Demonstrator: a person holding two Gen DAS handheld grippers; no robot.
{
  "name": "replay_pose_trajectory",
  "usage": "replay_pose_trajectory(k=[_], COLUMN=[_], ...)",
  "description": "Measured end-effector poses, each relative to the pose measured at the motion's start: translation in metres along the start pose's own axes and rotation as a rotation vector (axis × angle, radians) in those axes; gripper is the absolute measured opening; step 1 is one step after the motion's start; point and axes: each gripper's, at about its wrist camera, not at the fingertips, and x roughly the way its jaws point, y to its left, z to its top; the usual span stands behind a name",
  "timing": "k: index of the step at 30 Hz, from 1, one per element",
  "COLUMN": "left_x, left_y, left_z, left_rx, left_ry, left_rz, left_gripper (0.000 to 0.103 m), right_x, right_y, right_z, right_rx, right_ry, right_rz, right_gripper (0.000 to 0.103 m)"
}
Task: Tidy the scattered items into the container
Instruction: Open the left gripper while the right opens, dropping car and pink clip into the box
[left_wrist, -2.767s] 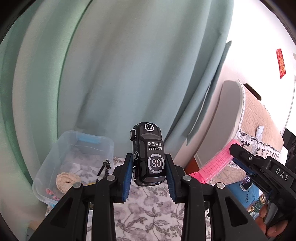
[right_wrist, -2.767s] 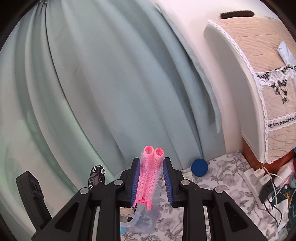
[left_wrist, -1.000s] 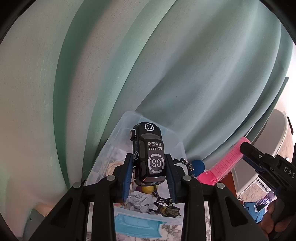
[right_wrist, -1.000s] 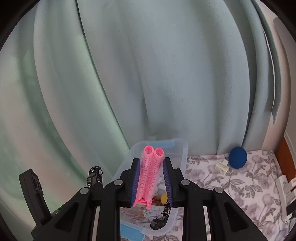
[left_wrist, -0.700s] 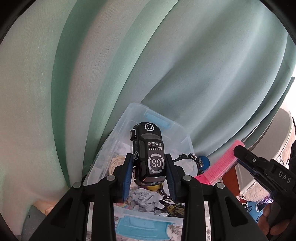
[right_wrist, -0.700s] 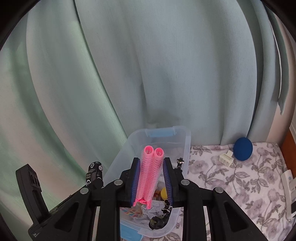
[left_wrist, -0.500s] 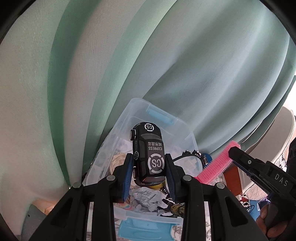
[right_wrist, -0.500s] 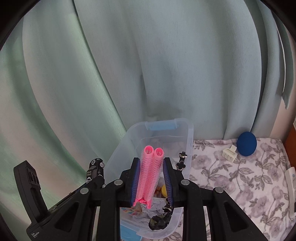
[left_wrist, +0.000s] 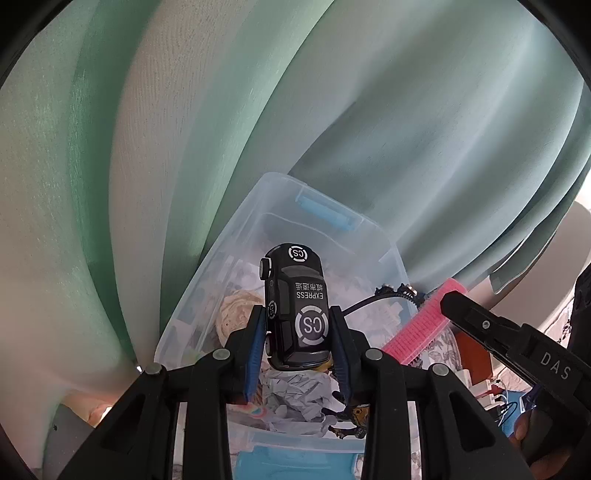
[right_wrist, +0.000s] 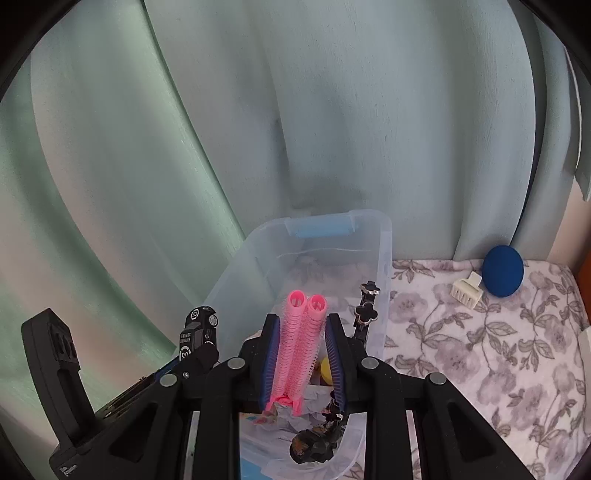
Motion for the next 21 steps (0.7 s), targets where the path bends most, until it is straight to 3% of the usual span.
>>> replay_pose_trajectory(k=[5, 9, 11, 21], left_x=[0.021, 0.002, 0.023, 0.025], left_y=[-0.012, 0.007, 0.005, -0.003], left_z=[0.001, -0.013, -0.004, 0.000], left_rx=[0.006, 0.009, 0.010, 0.018], left_ry=[0.013, 0.017, 0.018, 0.012], left_rz=[0.006, 0.008, 0.009, 0.013], left_gripper=[0.035, 0.035, 0.035, 0.035], right_x=[0.005, 0.006, 0.006, 0.005], right_y=[-0.002, -0.002, -0.001, 0.000], right_z=[-0.002, -0.002, -0.001, 0.001], right_rx=[-0.001, -0.007, -0.010, -0.011], right_ry=[0.014, 0.022, 0.024, 0.034], right_rz=[-0.007, -0.007, -0.008, -0.017], right_gripper=[0.028, 0.028, 0.028, 0.030])
